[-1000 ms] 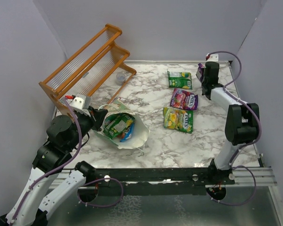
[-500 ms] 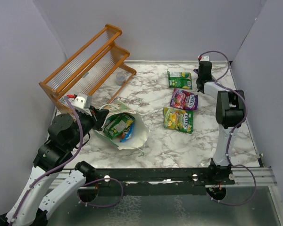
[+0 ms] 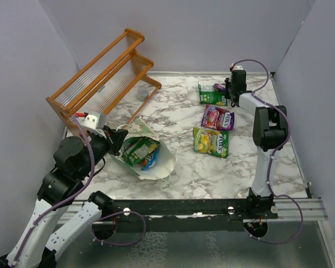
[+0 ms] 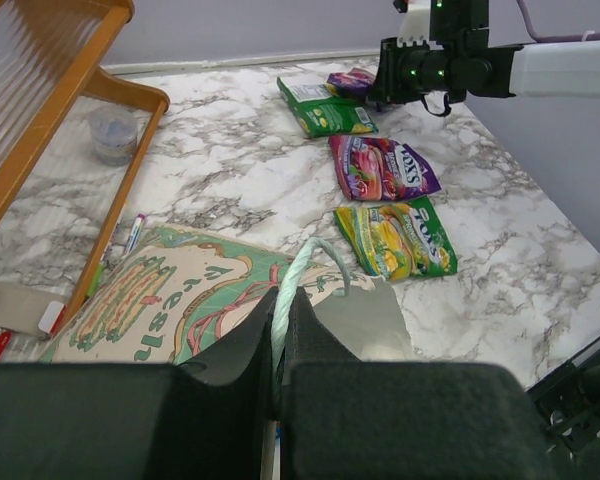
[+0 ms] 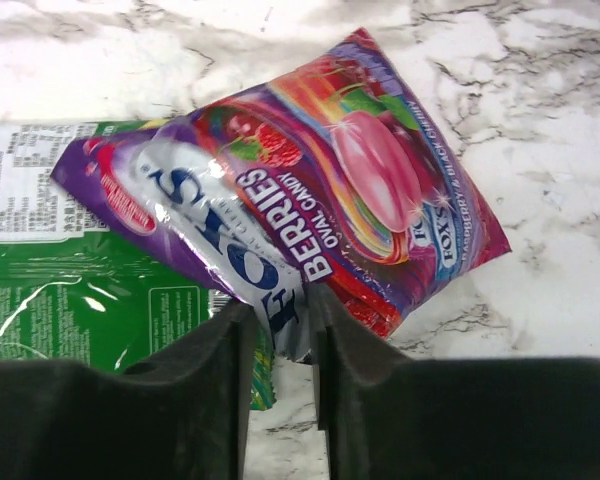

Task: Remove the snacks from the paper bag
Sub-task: Place the snack at the center of the board, then take out the snack from the paper bag.

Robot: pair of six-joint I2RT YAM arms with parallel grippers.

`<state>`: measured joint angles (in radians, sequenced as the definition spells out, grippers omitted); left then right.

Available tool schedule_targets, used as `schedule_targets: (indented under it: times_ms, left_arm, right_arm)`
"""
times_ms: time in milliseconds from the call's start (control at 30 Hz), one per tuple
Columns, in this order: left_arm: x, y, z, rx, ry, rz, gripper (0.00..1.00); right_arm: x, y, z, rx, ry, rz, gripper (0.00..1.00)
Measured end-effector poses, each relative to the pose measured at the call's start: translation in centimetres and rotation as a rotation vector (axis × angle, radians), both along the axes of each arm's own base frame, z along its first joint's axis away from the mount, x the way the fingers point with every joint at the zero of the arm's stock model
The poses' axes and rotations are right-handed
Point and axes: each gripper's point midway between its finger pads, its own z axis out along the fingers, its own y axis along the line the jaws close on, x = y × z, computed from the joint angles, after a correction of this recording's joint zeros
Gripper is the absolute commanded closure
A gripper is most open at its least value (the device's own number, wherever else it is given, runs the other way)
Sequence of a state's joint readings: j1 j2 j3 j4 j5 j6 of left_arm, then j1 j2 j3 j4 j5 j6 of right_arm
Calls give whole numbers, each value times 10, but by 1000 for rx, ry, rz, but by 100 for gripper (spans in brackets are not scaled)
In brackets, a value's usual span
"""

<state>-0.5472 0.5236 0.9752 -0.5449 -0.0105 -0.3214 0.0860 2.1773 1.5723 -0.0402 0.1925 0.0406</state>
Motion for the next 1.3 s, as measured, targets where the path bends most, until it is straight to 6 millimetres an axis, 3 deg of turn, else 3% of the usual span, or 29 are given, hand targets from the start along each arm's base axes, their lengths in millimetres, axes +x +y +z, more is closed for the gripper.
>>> schedule_targets:
  times_ms: [167,300,367,500,600,667,767,867,1000,1067,1200,1300]
  left_arm:
    - [-2,1,-1,3,4,1,100]
    - [-2,1,-1,4,4,0,100]
    - [-2,1,-1,3,3,0,100]
    - [-2,1,-1,3,3,0,100]
    - [-2,1,-1,2,3,-2,100]
    - [-2,0,-1,2,3,-5,100]
    - [-3,-4,0,-4,-3,-30,100]
    - [-5,-15,-2,-17,-10,-85,100]
    - [-7,-27,-10,-29,-7,-154,100]
    - [-8,-32,-13,-31,-6,-179,100]
    - [-10,-40,-13,-45,-10,-220,100]
    - [-11,-43,-13,-58,-13,-240,100]
  right_arm:
    - [-3,9,1,56,13,17,33]
    - [-30,14,5,92,30,30,29]
    - [-37,19,17,116,14,52,28]
    - [-41,35,62,195,-70,116,26]
    - [-57,56,94,295,-122,200,26]
    - [-79,74,109,377,-149,281,26]
    - [-122,97,115,480,-182,405,26]
    - [-181,121,101,548,-194,554,26]
    - [-241,155,95,571,-198,763,27]
    - [-274,178,111,541,-254,924,28]
    - [-336,222,168,414,-492,1254,30]
    - [-379,246,191,320,-645,1468,32]
